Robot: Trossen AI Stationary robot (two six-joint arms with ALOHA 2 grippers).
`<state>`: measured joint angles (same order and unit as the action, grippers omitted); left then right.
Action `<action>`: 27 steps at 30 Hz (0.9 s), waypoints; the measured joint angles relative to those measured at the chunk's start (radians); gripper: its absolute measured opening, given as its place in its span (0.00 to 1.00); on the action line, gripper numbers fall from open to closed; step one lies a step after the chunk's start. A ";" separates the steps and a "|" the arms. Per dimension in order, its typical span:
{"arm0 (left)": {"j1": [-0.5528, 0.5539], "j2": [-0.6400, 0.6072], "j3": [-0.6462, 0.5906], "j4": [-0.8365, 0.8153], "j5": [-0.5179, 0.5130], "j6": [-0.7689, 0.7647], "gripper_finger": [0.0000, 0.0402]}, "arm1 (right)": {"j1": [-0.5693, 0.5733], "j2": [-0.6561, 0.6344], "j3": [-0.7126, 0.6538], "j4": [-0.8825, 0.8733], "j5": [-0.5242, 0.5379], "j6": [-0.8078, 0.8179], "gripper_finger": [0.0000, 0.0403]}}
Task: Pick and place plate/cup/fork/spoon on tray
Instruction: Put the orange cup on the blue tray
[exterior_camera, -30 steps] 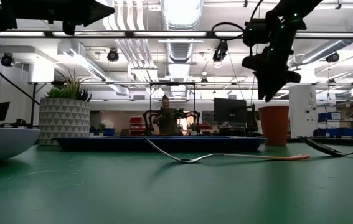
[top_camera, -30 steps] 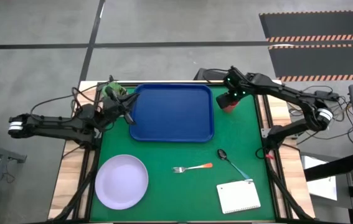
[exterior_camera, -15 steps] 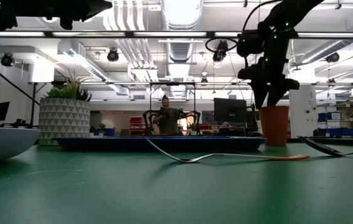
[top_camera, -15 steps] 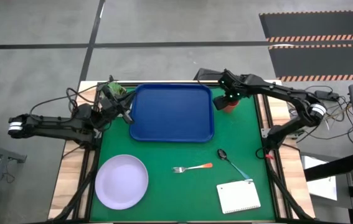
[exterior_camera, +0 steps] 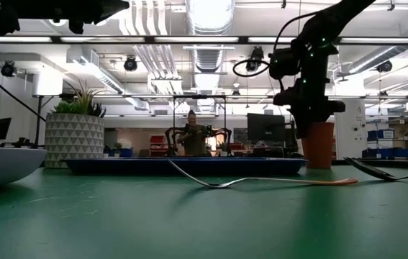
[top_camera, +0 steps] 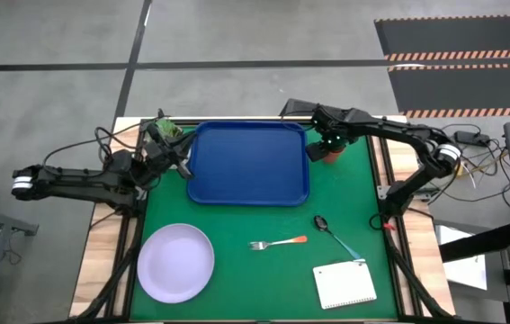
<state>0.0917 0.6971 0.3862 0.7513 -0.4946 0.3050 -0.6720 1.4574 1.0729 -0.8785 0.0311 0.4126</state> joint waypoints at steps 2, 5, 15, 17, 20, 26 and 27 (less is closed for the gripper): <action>0.000 0.000 0.000 0.000 0.000 0.000 0.00 | 0.000 0.000 0.000 0.000 0.001 0.004 0.30; 0.000 0.000 0.000 0.000 0.000 0.000 0.00 | 0.000 0.000 0.000 0.000 0.018 0.008 0.23; 0.000 -0.001 0.000 0.001 0.001 -0.001 0.00 | 0.000 -0.010 0.020 -0.027 0.023 -0.004 0.03; 0.000 0.000 0.000 0.000 0.001 -0.001 0.00 | 0.000 -0.010 0.055 -0.042 0.022 -0.004 0.02; 0.000 0.000 0.000 0.001 0.003 -0.002 0.00 | 0.003 -0.010 0.123 -0.072 0.024 -0.004 0.02; 0.000 -0.010 0.000 0.001 0.003 -0.002 0.00 | 0.046 0.007 0.254 -0.075 0.026 -0.014 0.02; 0.000 -0.011 0.000 0.001 0.003 -0.002 0.00 | 0.056 0.014 0.275 -0.076 0.028 -0.018 0.02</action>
<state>0.0914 0.6860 0.3862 0.7525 -0.4915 0.3031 -0.6164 1.4717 1.3476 -0.9543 0.0592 0.3951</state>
